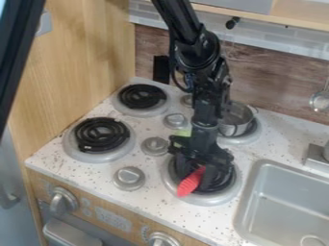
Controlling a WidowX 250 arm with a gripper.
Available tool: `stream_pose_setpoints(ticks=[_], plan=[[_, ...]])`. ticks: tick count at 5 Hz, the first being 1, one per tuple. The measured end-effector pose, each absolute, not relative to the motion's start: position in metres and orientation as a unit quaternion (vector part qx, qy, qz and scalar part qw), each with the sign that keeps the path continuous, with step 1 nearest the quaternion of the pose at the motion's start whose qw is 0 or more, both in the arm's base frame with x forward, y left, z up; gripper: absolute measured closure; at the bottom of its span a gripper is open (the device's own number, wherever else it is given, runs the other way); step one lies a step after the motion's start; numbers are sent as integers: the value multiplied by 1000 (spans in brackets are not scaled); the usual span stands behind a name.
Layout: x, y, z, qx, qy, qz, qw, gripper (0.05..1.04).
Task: Put the red spoon no the bottom left burner
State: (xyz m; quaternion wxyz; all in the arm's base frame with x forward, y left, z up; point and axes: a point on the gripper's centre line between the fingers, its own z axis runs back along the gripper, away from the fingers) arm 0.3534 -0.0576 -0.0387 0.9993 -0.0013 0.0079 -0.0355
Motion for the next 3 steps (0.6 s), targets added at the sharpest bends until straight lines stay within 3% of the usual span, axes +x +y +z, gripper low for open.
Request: stream_pose_setpoints(ticks=[2, 3], plan=[[359, -42, -23, 3, -16, -6, 1000, 701], [372, -7, 6, -2, -55, 52, 997, 701]])
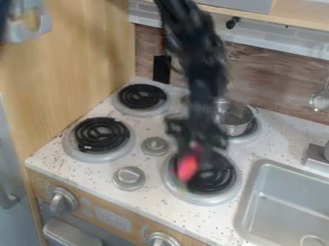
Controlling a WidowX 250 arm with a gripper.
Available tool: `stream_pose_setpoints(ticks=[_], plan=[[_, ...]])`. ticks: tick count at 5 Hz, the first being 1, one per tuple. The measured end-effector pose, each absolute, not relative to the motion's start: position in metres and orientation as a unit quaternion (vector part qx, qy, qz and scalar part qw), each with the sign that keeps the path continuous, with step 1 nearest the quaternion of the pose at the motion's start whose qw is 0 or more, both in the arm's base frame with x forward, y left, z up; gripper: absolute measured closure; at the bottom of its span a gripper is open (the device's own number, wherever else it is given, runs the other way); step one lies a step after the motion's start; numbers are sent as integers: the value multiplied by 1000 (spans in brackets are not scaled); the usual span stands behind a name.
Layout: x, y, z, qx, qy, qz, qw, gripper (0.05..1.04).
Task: Put the red spoon no the bottom left burner
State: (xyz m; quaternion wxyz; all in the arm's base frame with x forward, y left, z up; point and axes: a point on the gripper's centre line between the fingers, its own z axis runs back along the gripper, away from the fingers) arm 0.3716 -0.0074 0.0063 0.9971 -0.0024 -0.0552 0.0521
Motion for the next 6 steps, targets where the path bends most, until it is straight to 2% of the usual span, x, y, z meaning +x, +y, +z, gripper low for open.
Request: stream_pose_setpoints(ticks=[2, 4, 5, 6], plan=[[379, 68, 20, -5, -58, 148, 987, 713], [383, 127, -8, 5, -41, 162, 986, 713], [385, 137, -24, 6, -16, 153, 988, 714], [387, 144, -28, 3, -3, 139, 990, 715]])
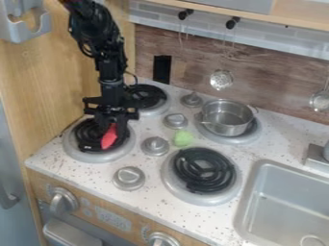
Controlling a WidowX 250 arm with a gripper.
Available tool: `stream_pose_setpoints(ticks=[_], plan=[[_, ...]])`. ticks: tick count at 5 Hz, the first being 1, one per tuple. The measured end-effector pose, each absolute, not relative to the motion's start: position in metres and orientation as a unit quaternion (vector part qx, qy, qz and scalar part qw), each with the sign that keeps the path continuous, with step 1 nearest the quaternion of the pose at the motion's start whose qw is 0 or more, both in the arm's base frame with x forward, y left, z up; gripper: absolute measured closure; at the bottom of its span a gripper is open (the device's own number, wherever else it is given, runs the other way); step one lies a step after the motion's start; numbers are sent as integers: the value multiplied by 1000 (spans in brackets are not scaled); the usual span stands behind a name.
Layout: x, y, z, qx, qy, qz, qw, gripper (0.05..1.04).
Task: Put the red spoon no the bottom left burner
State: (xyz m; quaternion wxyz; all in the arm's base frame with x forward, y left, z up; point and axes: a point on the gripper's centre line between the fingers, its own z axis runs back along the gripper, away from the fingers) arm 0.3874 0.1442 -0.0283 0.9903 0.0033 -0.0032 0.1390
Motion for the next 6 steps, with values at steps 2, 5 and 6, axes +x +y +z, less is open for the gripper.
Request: stream_pose_setpoints(ticks=[2, 5, 6], plan=[[386, 150, -30, -19, 7, 128, 992, 341], [373, 129, 30, -17, -66, 96, 993, 82], [376, 115, 35, -14, -69, 64, 995, 84]])
